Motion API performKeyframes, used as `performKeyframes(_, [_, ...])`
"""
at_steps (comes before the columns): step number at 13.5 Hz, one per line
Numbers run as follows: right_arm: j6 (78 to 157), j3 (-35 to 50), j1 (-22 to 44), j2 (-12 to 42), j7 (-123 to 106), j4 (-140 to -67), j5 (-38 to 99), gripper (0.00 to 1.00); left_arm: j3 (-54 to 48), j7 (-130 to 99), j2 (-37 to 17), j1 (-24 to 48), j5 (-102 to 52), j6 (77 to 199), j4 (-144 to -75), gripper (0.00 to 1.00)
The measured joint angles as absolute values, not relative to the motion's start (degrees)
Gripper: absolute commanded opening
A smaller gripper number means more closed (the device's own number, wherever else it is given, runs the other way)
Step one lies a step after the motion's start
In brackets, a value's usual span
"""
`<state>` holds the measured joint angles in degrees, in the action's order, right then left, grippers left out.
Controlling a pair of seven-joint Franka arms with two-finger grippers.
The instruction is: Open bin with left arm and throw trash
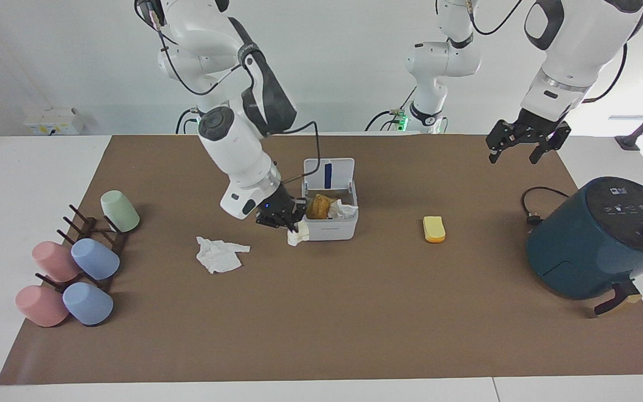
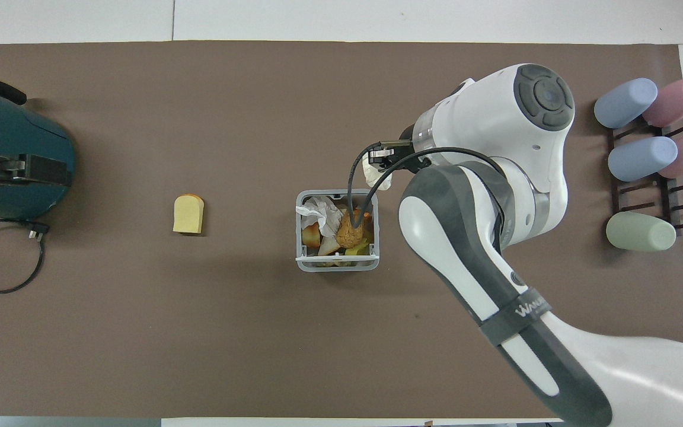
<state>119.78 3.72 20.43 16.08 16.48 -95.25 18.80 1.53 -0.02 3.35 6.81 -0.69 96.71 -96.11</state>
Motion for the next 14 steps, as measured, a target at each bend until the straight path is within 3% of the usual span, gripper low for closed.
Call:
performKeyframes(5, [114.20, 3.86, 29.96, 12.07, 35.95, -96.41, 15.65, 0.00, 0.79, 0.06, -2.49, 7.00, -0.69, 100.91, -94.78, 1.00])
performKeyframes(8, [114.22, 3.69, 31.04, 11.48, 36.86, -99.61, 15.13, 0.00, 0.42, 0.05, -7.79, 8.62, -0.69, 106.91, -96.60, 1.00])
performKeyframes(11, [115.17, 3.25, 30.32, 10.81, 35.69, -101.40, 13.06, 0.00, 0.26, 0.05, -9.89, 10.43, -0.69, 118.08, -105.74, 1.00])
performKeyframes(14, [121.42, 3.19, 29.78, 10.25, 34.54, -104.31, 12.15, 0.00, 0.23, 0.05, -9.96, 11.03, -0.69, 127.03, -115.32, 1.00])
